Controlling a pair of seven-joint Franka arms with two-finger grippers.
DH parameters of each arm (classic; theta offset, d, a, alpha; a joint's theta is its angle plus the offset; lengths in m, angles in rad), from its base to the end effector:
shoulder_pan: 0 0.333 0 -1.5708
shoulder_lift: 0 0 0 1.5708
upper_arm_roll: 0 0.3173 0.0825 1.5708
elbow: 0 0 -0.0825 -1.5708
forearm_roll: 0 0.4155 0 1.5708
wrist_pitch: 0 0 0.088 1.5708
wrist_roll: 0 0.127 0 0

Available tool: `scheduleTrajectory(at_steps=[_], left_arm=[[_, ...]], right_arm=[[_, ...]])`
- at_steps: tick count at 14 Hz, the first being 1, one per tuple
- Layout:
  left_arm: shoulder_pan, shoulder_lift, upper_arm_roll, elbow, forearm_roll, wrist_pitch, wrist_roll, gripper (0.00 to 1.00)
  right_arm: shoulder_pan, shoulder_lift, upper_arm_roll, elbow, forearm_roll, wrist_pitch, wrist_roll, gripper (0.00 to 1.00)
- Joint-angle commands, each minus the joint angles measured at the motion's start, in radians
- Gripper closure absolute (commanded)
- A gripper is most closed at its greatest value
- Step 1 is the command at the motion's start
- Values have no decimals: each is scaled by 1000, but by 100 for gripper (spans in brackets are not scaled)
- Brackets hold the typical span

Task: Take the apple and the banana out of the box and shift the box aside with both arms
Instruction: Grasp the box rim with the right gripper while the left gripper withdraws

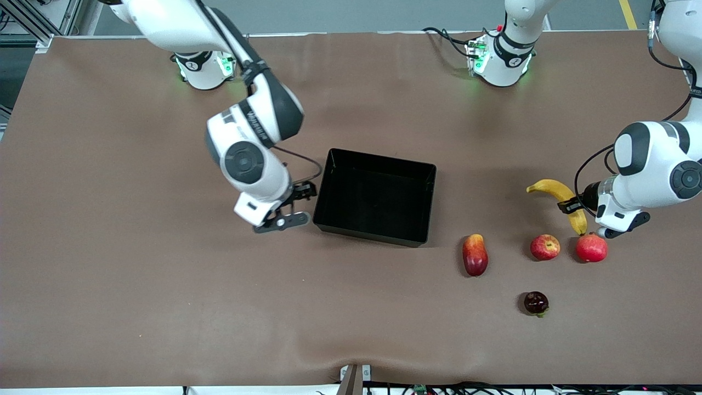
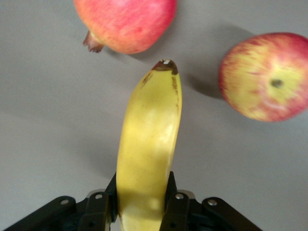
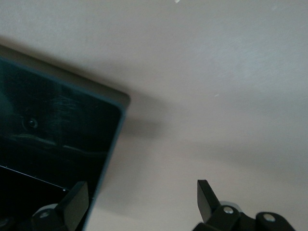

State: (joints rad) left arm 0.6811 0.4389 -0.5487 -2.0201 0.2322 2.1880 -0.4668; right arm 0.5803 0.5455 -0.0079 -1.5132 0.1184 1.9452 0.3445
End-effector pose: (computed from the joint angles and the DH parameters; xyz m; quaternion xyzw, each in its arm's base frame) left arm 0.5897 0.0877 0.2046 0.9682 0.2294 -0.0988 0.0096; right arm 0.5945 0.3960 0.3039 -0.9931 -0.0892 0.0736 0.0213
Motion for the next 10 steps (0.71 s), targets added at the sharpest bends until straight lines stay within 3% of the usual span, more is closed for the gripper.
scheduleTrajectory(at_steps=[1, 6, 7, 8, 9, 10], left_arm=[[26, 56, 1, -5, -7, 58, -45, 100], [25, 130, 6, 6, 41, 82, -47, 98], [25, 136, 6, 11, 56, 87, -47, 81], [22, 136, 6, 17, 59, 87, -47, 36], [20, 133, 6, 18, 61, 87, -46, 0], [18, 126, 4, 26, 61, 85, -44, 0]], right_arm=[[39, 19, -11, -48, 17, 75, 92, 0], [111, 50, -9, -110, 17, 162, 260, 0], [122, 59, -9, -113, 17, 190, 287, 0], [128, 65, -9, -126, 17, 208, 294, 0], [128, 65, -9, -139, 17, 219, 294, 0], [125, 67, -9, -145, 17, 224, 294, 11]])
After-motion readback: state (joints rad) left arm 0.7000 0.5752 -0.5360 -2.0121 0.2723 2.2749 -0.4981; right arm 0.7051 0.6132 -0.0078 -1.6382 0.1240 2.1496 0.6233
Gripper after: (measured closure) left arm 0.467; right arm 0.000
